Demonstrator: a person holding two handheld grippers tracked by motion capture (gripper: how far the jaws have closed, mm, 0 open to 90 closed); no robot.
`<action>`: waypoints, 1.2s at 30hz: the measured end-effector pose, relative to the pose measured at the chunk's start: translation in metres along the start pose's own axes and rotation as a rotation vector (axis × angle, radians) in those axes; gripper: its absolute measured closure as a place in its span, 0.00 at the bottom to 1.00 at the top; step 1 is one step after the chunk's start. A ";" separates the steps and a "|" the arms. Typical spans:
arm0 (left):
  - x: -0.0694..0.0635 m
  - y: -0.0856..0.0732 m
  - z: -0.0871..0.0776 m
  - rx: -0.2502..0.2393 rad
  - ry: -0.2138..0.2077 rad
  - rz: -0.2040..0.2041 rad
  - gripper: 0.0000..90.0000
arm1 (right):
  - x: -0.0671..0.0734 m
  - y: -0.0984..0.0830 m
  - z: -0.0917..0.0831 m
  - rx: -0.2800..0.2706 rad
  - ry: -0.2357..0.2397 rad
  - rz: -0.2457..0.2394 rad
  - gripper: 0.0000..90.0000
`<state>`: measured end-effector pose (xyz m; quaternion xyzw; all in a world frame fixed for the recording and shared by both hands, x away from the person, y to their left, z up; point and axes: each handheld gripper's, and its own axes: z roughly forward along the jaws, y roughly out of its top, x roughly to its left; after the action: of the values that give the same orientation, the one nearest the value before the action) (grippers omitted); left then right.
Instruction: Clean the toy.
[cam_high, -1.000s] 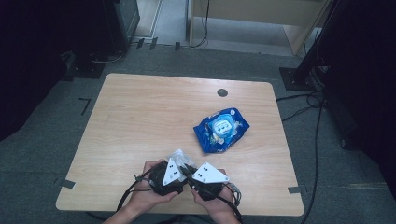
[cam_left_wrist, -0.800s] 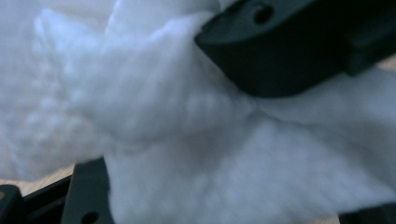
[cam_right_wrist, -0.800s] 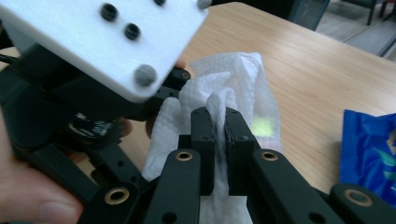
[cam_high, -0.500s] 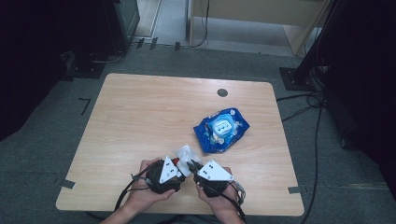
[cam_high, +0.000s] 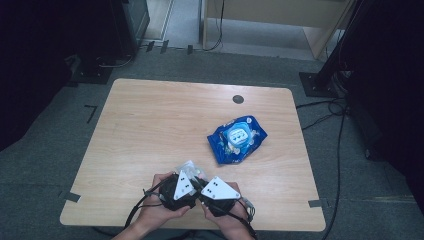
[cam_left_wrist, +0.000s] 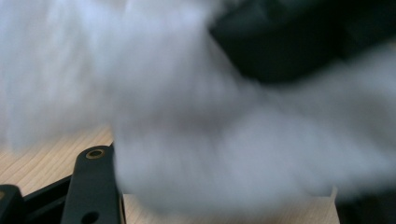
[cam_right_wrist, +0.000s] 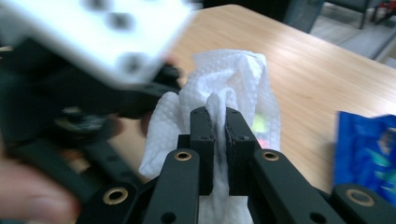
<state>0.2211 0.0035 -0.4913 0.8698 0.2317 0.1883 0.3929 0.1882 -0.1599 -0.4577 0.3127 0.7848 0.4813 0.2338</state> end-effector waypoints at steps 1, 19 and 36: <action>0.000 0.000 0.000 0.000 0.000 0.000 0.38 | 0.000 0.000 0.000 0.000 0.000 0.000 0.95; 0.035 -0.008 -0.014 -0.090 -0.019 -0.147 0.38 | -0.090 -0.044 -0.024 0.065 -0.232 0.237 0.65; 0.016 -0.006 -0.010 -0.115 -0.082 -0.047 0.38 | -0.043 -0.014 -0.006 -0.066 0.075 0.258 0.99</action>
<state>0.2280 0.0216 -0.4876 0.8470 0.2244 0.1564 0.4557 0.2102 -0.1987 -0.4656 0.3849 0.7299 0.5444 0.1506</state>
